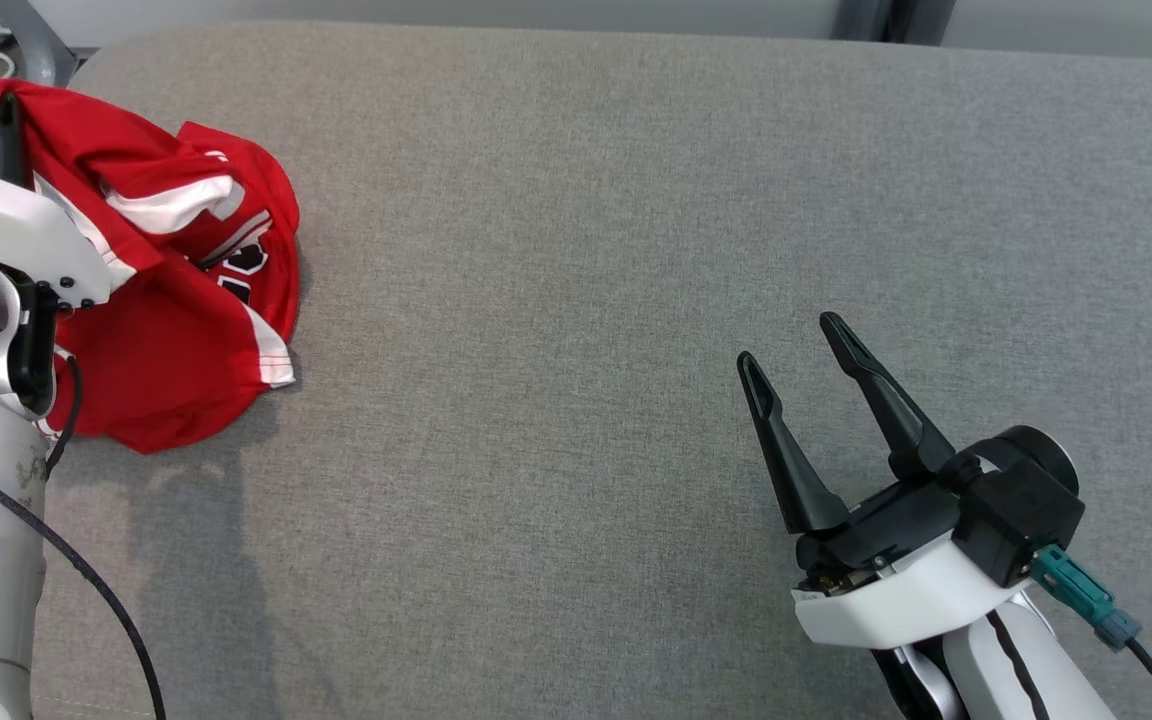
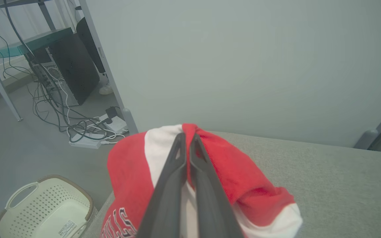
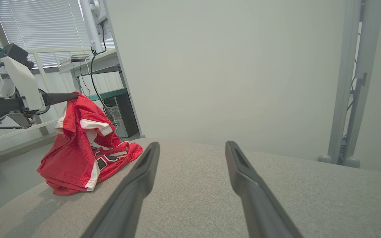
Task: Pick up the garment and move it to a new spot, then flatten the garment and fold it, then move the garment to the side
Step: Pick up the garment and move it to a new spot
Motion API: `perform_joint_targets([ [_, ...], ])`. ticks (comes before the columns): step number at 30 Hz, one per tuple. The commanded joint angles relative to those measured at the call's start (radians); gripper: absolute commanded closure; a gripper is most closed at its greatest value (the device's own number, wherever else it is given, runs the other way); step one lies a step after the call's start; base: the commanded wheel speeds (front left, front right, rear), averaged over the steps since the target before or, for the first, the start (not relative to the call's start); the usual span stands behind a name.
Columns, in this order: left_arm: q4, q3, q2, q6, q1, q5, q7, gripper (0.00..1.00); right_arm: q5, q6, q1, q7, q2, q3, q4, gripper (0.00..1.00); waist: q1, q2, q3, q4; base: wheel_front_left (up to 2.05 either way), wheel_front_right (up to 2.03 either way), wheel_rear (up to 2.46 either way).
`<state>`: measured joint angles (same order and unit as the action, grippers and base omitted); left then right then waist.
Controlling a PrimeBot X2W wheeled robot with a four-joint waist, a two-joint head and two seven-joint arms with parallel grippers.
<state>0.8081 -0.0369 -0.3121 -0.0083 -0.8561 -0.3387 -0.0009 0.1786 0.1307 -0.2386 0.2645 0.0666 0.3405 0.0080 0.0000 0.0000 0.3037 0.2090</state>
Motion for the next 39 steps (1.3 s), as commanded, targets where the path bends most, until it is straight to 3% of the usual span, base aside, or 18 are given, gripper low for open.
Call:
perform_joint_targets([
  [1,-0.022,0.004,0.0,0.008,0.009,-0.002,-0.029,1.0,0.007,0.0,0.007,0.003,0.0,-0.002,0.001,0.0,0.0,0.0,-0.025,0.0,0.0,0.0,0.0],
  [5,-0.098,0.01,0.017,0.007,0.026,-0.01,-0.12,1.0,0.018,0.0,0.021,0.003,-0.007,-0.012,0.007,0.0,0.0,0.0,-0.076,-0.002,0.0,0.0,0.0],
  [9,-0.183,0.001,0.05,-0.021,0.047,-0.032,-0.168,1.0,0.036,0.0,0.038,0.003,-0.012,-0.03,0.009,0.0,0.0,0.0,-0.128,-0.01,0.0,0.0,0.0],
  [17,-0.347,-0.044,0.133,-0.036,0.124,-0.063,-0.148,1.0,0.074,0.0,0.061,0.003,-0.014,-0.076,0.001,0.0,0.0,0.0,-0.205,-0.076,0.0,0.0,0.0],
  [24,-0.493,-0.105,0.197,-0.028,0.205,-0.081,-0.08,1.0,0.073,0.0,0.052,0.003,-0.015,-0.137,-0.013,0.0,0.0,0.0,-0.211,-0.194,0.0,0.0,0.0],
  [29,-0.539,-0.169,0.237,-0.002,0.263,-0.096,-0.056,1.0,0.076,0.0,0.042,0.003,-0.015,-0.176,-0.021,0.0,0.0,0.0,-0.19,-0.329,0.0,0.0,0.0],
  [35,-0.498,-0.235,0.252,0.03,0.295,-0.106,-0.079,1.0,0.085,0.0,0.035,0.003,-0.015,-0.185,-0.033,0.0,0.0,0.0,-0.165,-0.432,0.0,0.0,0.0],
  [39,-0.378,-0.28,0.255,0.057,0.294,-0.072,-0.125,1.0,0.095,0.0,0.029,0.003,-0.015,-0.182,-0.037,0.0,0.0,0.0,-0.144,-0.498,0.0,0.0,0.0],
])
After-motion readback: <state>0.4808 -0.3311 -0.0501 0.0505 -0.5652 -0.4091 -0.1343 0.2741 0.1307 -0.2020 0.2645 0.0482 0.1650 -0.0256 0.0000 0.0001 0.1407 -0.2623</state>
